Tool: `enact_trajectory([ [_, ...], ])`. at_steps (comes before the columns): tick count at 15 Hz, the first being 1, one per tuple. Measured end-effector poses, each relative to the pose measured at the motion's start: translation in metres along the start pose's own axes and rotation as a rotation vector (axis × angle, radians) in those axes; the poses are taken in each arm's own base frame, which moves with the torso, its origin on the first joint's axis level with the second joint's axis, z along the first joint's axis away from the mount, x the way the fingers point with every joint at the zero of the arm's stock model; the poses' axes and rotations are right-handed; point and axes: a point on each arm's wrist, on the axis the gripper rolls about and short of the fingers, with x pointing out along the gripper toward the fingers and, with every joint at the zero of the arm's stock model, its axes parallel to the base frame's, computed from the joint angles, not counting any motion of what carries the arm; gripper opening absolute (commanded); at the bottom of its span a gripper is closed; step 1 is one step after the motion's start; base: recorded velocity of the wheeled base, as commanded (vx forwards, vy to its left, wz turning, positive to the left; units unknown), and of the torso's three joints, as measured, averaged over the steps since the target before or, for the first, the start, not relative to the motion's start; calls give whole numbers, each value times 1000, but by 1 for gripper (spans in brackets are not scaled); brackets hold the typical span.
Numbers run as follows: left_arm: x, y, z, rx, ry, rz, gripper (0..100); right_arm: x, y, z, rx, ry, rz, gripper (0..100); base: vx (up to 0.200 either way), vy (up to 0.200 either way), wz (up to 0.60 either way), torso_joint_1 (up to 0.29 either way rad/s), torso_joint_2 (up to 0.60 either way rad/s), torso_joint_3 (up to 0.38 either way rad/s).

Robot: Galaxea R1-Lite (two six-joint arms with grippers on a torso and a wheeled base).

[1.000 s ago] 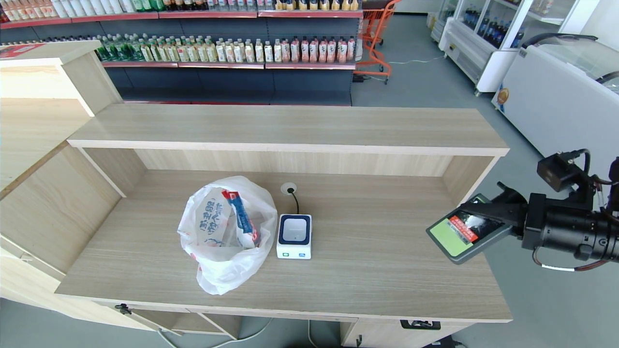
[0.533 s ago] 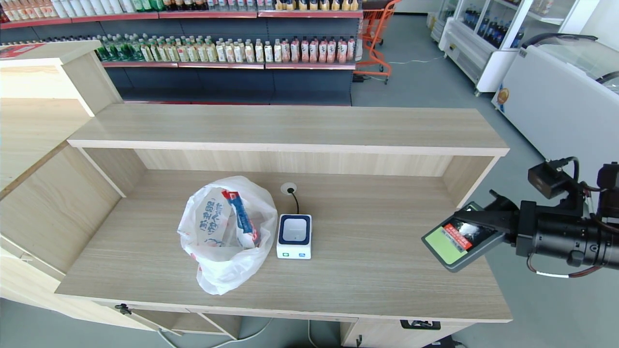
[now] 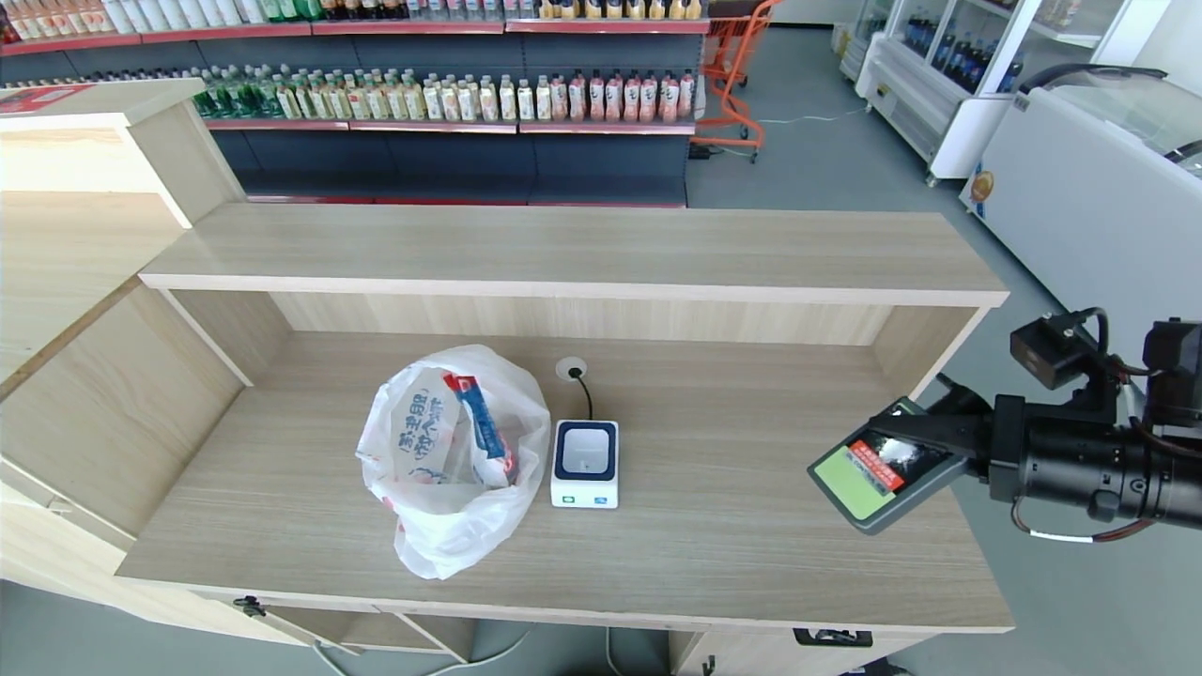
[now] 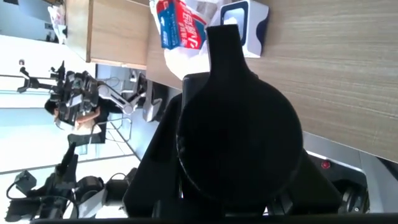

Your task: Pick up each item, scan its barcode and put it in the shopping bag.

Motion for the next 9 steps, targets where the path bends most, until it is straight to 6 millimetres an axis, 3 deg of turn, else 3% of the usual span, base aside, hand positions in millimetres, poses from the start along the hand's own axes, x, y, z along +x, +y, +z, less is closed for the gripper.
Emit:
enact_trajectory([
  [5,0,0,0,1,0,0,100,9,2,2,-45,-30,-5,0,0,200,0,0,1,0],
  [9,0,0,0,3,0,0,100,30,-14,8,-156,-93,-61,0,0,200,0,4,2,4],
])
